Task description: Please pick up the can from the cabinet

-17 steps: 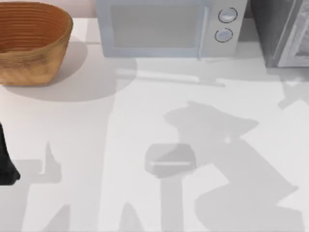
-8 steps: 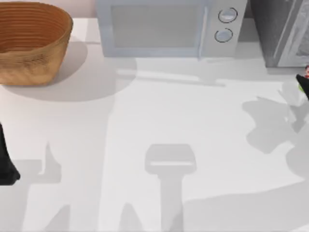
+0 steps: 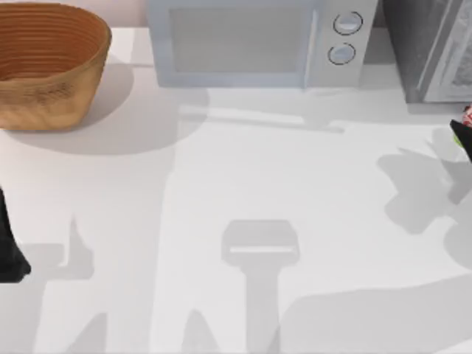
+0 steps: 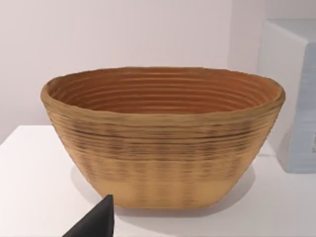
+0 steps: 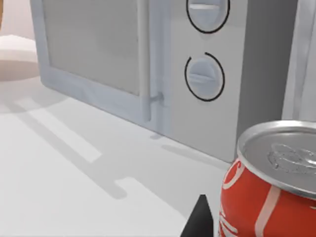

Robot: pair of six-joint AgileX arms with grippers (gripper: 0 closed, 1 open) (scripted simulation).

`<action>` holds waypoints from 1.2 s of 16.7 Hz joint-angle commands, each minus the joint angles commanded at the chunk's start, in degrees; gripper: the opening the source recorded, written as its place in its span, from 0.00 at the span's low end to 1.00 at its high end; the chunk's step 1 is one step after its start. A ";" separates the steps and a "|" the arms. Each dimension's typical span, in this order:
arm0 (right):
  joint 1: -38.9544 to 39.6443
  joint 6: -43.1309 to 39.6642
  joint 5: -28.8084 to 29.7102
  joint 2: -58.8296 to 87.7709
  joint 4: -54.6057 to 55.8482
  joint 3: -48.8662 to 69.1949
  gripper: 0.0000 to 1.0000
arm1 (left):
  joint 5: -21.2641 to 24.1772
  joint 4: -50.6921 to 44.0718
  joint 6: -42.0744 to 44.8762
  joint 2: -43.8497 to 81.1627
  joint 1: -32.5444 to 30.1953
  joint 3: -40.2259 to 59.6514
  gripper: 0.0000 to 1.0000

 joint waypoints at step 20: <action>2.91 -0.21 3.19 2.21 -1.09 3.49 0.90 | 0.00 0.00 0.00 0.00 0.00 0.00 1.00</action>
